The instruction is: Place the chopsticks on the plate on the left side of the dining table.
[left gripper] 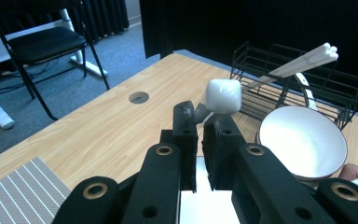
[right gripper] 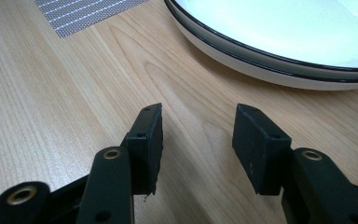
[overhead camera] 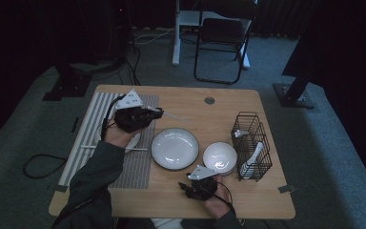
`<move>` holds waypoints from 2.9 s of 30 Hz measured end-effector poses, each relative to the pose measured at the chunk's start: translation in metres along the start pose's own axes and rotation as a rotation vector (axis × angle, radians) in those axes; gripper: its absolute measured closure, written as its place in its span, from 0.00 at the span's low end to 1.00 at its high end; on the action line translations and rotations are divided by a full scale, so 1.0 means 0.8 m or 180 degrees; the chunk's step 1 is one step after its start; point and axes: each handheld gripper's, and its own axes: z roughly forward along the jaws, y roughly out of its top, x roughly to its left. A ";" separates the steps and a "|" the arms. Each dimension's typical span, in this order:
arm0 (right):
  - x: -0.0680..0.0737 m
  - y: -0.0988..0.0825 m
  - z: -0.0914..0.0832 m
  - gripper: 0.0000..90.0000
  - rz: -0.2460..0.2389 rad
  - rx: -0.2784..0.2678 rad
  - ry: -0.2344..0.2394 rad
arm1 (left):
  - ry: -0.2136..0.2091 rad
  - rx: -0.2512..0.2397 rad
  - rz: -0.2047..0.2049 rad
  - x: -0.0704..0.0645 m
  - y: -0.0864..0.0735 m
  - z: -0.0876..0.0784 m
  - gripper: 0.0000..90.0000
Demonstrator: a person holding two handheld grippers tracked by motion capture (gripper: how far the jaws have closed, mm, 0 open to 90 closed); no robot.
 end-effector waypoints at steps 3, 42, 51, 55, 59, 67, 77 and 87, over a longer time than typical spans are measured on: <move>0.000 0.000 0.000 0.58 0.0000 0.0000 0.0000 | -0.0003 0.0007 0.0010 -0.001 -0.002 -0.001 0.94; -0.003 0.003 0.001 0.57 -0.0016 0.0042 0.0019 | 0.0029 0.0088 -0.0101 -0.007 -0.050 -0.034 0.94; 0.000 0.004 -0.002 0.58 -0.0024 0.0082 -0.0023 | 0.0066 0.0103 -0.0126 -0.006 -0.059 -0.044 0.94; 0.005 0.005 -0.002 0.58 -0.0050 0.0076 -0.0012 | 0.0083 0.0103 -0.0137 -0.005 -0.062 -0.050 0.94; 0.009 0.010 -0.006 0.58 -0.0103 0.0039 0.0002 | 0.0099 0.0091 -0.0148 -0.005 -0.064 -0.056 0.94; 0.020 0.027 -0.015 0.58 -0.0214 -0.0051 0.0031 | 0.0138 0.0109 -0.0163 -0.003 -0.071 -0.065 0.94; 0.024 0.056 -0.024 0.59 -0.0329 -0.0198 0.0026 | 0.0148 0.0126 -0.0197 -0.001 -0.079 -0.072 0.94; 0.025 0.092 -0.032 0.59 -0.0454 -0.0348 -0.0004 | 0.0154 0.0141 -0.0208 0.000 -0.084 -0.076 0.94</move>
